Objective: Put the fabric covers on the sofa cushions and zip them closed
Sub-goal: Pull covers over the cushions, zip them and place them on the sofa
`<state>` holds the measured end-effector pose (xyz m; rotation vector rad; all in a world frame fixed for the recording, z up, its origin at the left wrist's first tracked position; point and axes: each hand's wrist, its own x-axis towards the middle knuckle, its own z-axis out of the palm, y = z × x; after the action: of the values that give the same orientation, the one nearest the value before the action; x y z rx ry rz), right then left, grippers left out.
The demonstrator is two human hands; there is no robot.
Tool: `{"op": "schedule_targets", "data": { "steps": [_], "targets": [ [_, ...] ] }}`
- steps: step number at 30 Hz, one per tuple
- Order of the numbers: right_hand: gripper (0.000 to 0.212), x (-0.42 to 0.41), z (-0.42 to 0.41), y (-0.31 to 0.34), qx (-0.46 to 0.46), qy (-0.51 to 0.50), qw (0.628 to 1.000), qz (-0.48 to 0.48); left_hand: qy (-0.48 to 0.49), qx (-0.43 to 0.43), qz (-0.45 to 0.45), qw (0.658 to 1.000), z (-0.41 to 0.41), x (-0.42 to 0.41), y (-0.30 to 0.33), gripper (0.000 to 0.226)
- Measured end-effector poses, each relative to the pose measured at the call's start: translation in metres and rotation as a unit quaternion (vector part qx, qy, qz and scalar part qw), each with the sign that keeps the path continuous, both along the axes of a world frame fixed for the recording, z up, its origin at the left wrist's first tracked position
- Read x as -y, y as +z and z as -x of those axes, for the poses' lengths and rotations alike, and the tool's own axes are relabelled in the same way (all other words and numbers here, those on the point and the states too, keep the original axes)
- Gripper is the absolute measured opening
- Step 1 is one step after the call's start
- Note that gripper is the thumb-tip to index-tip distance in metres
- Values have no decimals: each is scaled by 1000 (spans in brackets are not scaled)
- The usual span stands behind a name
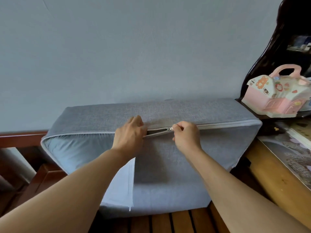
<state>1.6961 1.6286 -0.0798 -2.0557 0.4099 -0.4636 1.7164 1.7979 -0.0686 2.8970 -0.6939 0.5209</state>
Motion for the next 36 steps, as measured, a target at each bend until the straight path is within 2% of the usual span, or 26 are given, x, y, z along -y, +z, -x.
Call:
{"op": "schedule_targets", "data": {
  "steps": [4,8,13,16,19,26,32,36],
  "targets": [
    [22,-9,-5,-1,-5,-3,1000,-13,75,19,-29,997,-1,-60,1,10],
    [24,-18,-4,1,-4,-27,999,-32,129,29,7,991,-3,-121,4,5],
    [26,-57,-8,3,-16,-5,1000,-19,114,44,56,991,-12,-130,-7,12],
    [34,-97,-14,3,-20,2,1000,-17,44,73,68,994,-16,-144,-6,19],
    [29,-139,-17,2,-12,-17,1000,-10,-25,85,82,993,-22,-164,-9,22],
    [25,-223,-21,-3,7,-66,998,-5,-37,33,190,981,-32,-227,-28,8],
    [25,-277,-28,-7,11,-20,1000,18,2,-32,303,953,-37,-274,-39,6],
    [25,-279,-32,-11,25,-34,999,17,21,-52,346,937,-32,-277,-44,6]
  ]
}}
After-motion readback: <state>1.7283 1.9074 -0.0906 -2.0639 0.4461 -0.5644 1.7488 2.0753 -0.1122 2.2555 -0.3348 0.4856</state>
